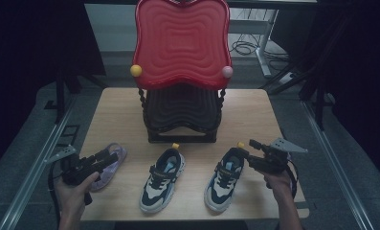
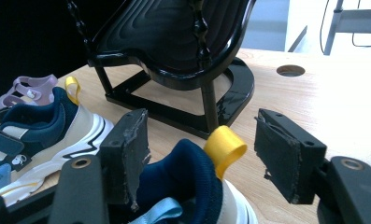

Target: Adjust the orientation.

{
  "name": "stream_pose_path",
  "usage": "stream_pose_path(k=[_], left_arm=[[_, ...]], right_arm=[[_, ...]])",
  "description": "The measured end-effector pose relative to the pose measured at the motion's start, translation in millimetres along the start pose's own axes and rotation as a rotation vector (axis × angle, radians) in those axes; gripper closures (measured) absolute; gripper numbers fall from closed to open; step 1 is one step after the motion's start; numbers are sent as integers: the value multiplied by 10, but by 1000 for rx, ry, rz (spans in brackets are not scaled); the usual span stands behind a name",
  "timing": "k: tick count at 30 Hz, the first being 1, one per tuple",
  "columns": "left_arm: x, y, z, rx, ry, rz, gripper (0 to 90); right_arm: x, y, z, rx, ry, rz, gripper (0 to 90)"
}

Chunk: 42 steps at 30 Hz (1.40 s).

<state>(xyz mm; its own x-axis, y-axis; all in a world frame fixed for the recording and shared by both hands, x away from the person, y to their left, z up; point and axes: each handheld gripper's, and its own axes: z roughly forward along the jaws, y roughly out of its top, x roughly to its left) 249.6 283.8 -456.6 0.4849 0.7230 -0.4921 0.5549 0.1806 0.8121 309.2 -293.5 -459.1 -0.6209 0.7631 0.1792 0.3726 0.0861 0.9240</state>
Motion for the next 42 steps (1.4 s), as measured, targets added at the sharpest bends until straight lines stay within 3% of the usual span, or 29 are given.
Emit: stream_pose_path(k=[5,15,20,24,27,36,42], left_arm=[[-21,-20,55,23,4,23,416],[-57,-2,51,23,16,68,419],[-63,-12,75,44,16,76,399],[-73,-23,70,57,23,68,414],[-106,-29,88,74,38,74,494],[-118,-170,96,175,100,99,799],[-135,-228,58,207,156,119,880]], right_arm=[[-29,-25,-4,8,3,13,376],[-8,-61,-4,24,-2,-1,361],[-13,-86,2,14,-29,-22,343],[-3,-97,8,13,-19,-20,348],[10,-102,18,9,4,-8,347],[-7,-144,54,29,3,4,339],[-49,-177,57,36,-17,22,338]])
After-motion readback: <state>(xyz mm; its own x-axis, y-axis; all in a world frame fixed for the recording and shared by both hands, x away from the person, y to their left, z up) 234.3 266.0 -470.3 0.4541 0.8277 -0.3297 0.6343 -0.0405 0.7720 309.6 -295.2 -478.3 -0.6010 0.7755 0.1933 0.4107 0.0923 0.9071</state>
